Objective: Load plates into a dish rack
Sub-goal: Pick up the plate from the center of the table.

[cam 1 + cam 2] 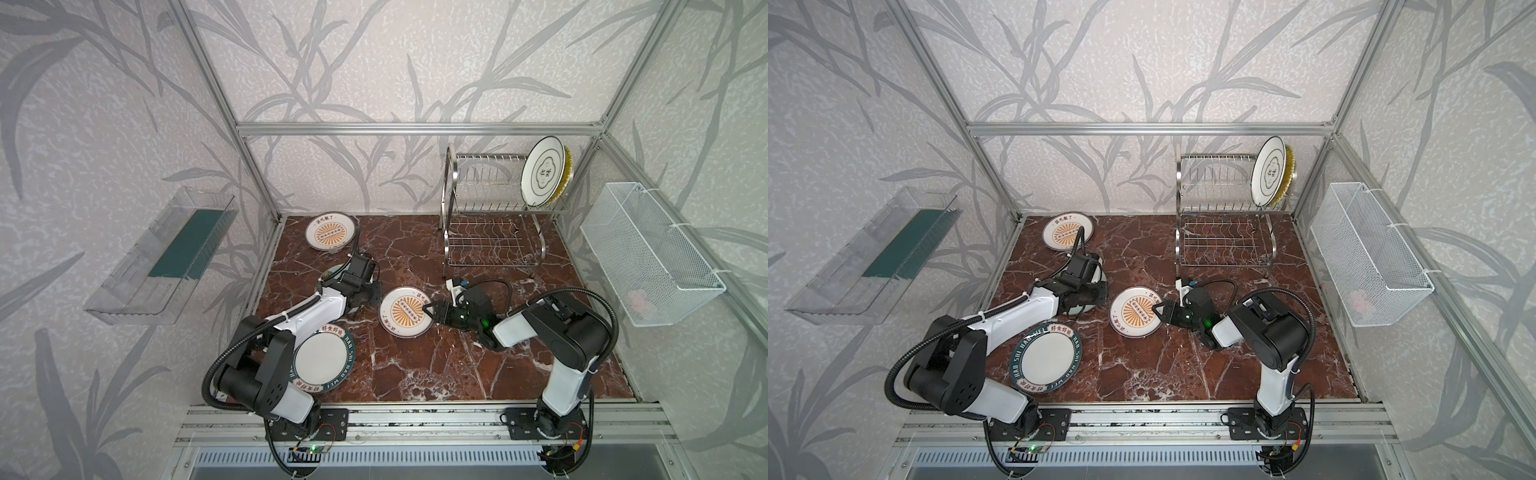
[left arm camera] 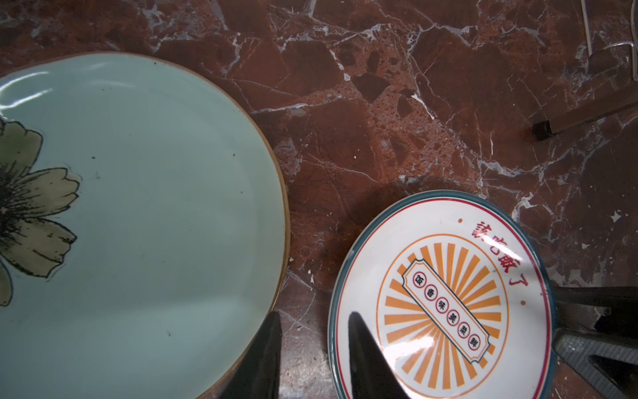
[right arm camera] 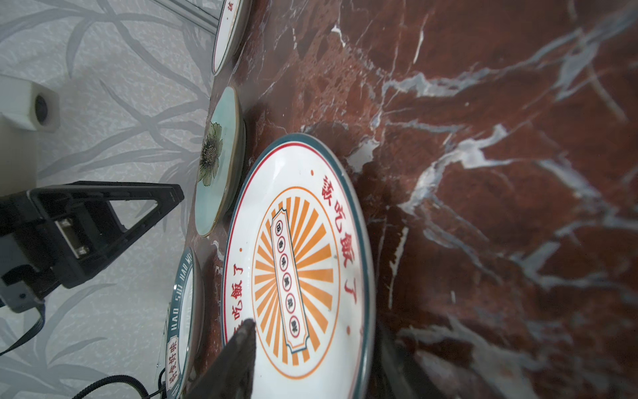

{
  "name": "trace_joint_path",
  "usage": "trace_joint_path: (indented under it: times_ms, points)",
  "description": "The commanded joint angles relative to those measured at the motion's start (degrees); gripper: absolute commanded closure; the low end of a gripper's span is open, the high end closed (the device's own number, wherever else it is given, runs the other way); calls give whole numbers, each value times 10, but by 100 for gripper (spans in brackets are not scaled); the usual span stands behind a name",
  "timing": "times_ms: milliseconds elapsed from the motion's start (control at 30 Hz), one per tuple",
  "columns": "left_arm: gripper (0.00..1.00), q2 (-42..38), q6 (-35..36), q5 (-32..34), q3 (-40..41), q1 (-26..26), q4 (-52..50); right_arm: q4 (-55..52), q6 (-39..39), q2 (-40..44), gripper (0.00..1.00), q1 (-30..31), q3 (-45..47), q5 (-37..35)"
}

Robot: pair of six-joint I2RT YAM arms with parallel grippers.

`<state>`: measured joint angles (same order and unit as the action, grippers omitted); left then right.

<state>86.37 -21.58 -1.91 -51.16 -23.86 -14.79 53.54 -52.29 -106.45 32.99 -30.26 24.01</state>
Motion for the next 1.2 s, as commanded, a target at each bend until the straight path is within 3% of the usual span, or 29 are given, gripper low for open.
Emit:
trace_joint_path:
  times_ms: [0,500,733,1167]
  points:
    - [68,-23,0,-5,7,2,-1,15,-26,-26,48,-8,4,10]
    - [68,-20,2,-8,4,3,-7,67,-56,-63,65,-22,15,15]
    - [68,-22,1,-8,5,3,-4,70,-56,-64,80,-23,18,13]
    - [69,-34,2,-13,14,2,4,73,-55,-55,91,-29,25,10]
